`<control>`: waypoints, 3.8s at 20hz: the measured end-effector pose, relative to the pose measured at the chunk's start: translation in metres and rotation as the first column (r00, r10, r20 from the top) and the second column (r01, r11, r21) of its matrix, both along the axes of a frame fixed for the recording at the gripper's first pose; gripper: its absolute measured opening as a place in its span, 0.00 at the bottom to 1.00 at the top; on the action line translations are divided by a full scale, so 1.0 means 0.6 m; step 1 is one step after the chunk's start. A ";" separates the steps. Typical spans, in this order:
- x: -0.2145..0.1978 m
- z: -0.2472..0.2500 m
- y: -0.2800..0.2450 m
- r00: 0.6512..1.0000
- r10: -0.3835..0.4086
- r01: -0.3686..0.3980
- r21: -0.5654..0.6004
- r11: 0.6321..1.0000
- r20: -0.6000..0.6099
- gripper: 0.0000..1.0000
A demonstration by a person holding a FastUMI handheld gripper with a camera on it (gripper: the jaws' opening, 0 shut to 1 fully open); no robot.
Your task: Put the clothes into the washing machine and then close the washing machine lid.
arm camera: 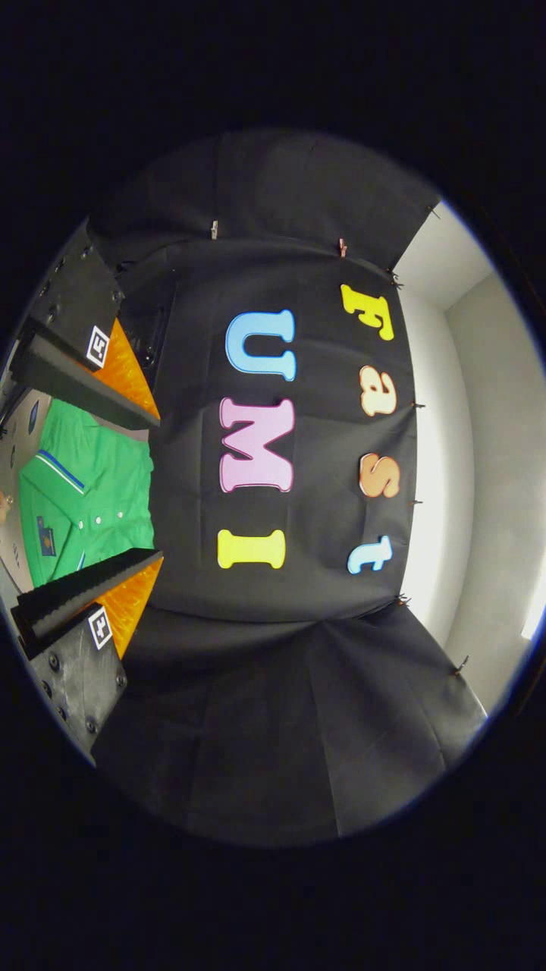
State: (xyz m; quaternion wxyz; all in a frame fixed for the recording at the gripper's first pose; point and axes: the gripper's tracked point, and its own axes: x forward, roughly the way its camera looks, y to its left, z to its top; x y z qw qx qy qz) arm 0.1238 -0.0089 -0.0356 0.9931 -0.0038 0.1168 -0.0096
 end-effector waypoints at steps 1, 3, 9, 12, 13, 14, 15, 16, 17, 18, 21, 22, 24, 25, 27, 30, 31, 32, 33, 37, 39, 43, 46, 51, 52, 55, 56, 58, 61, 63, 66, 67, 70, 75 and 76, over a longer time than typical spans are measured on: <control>0.018 -0.009 -0.006 1.000 -0.003 0.003 0.005 1.000 -0.027 0.98; 0.053 -0.029 -0.024 0.997 -0.030 0.030 0.005 1.000 -0.074 0.98; 0.142 -0.124 -0.060 0.962 -0.065 0.063 -0.016 0.998 -0.263 0.98; 0.176 -0.182 -0.075 0.927 -0.076 0.070 -0.030 0.997 -0.368 0.99; 0.184 -0.202 -0.078 0.912 -0.077 0.071 -0.030 0.997 -0.404 0.99; 0.190 -0.222 -0.079 0.896 -0.075 0.069 -0.030 0.997 -0.439 0.99; 0.193 -0.240 -0.080 0.878 -0.073 0.065 -0.034 0.997 -0.472 0.99; 0.196 -0.256 -0.082 0.862 -0.074 0.062 -0.039 0.997 -0.501 0.99; 0.198 -0.268 -0.086 0.850 -0.079 0.062 -0.051 0.997 -0.521 0.99; 0.201 -0.279 -0.090 0.839 -0.086 0.062 -0.061 0.996 -0.537 0.99; 0.200 -0.305 -0.101 0.808 -0.110 0.069 -0.093 0.993 -0.579 0.99; 0.198 -0.313 -0.102 0.798 -0.111 0.063 -0.102 0.993 -0.592 0.99; 0.197 -0.325 -0.105 0.782 -0.112 0.049 -0.118 0.992 -0.614 0.99; 0.197 -0.330 -0.106 0.773 -0.114 0.050 -0.119 0.992 -0.624 0.99; 0.199 -0.331 -0.108 0.764 -0.114 0.058 -0.108 0.992 -0.635 0.99; 0.196 -0.335 -0.110 0.727 -0.103 0.095 -0.049 0.994 -0.679 0.99; 0.194 -0.338 -0.113 0.714 -0.105 0.089 -0.060 0.994 -0.692 0.99; 0.194 -0.341 -0.114 0.700 -0.103 0.068 -0.077 0.995 -0.707 0.98; 0.195 -0.343 -0.113 0.685 -0.098 0.053 -0.084 0.995 -0.722 0.93; 0.196 -0.345 -0.107 0.645 -0.094 0.027 -0.100 0.995 -0.759 0.49; 0.201 -0.347 -0.103 0.645 -0.072 0.036 -0.063 0.997 -0.761 0.24; 0.202 -0.339 -0.105 0.682 -0.037 0.050 -0.004 0.999 -0.730 0.05; 0.199 -0.330 -0.105 0.733 -0.005 0.076 0.075 0.994 -0.680 0.05; 0.203 -0.257 -0.093 0.827 0.054 0.124 0.275 0.954 -0.560 0.05; 0.207 -0.231 -0.094 0.853 0.048 0.124 0.291 0.949 -0.520 0.05; 0.213 -0.139 -0.073 0.926 0.059 0.061 0.302 0.951 -0.373 0.05; 0.211 -0.105 -0.066 0.943 0.061 0.040 0.292 0.955 -0.328 0.05; 0.203 -0.034 -0.048 0.969 0.074 -0.008 0.269 0.963 -0.235 0.05; 0.197 0.054 0.001 0.987 0.110 -0.078 0.255 0.964 -0.114 0.04; 0.196 0.099 0.044 0.989 0.141 -0.123 0.254 0.959 -0.054 0.04; 0.198 0.137 0.129 0.976 0.219 -0.209 0.270 0.940 -0.009 0.04; 0.201 0.142 0.157 0.969 0.246 -0.236 0.276 0.932 -0.001 0.04; 0.206 0.145 0.249 0.942 0.335 -0.323 0.287 0.902 0.007 0.04; 0.204 0.123 0.406 0.871 0.492 -0.470 0.325 0.821 0.016 0.04; 0.201 0.114 0.433 0.853 0.522 -0.497 0.330 0.802 0.017 0.04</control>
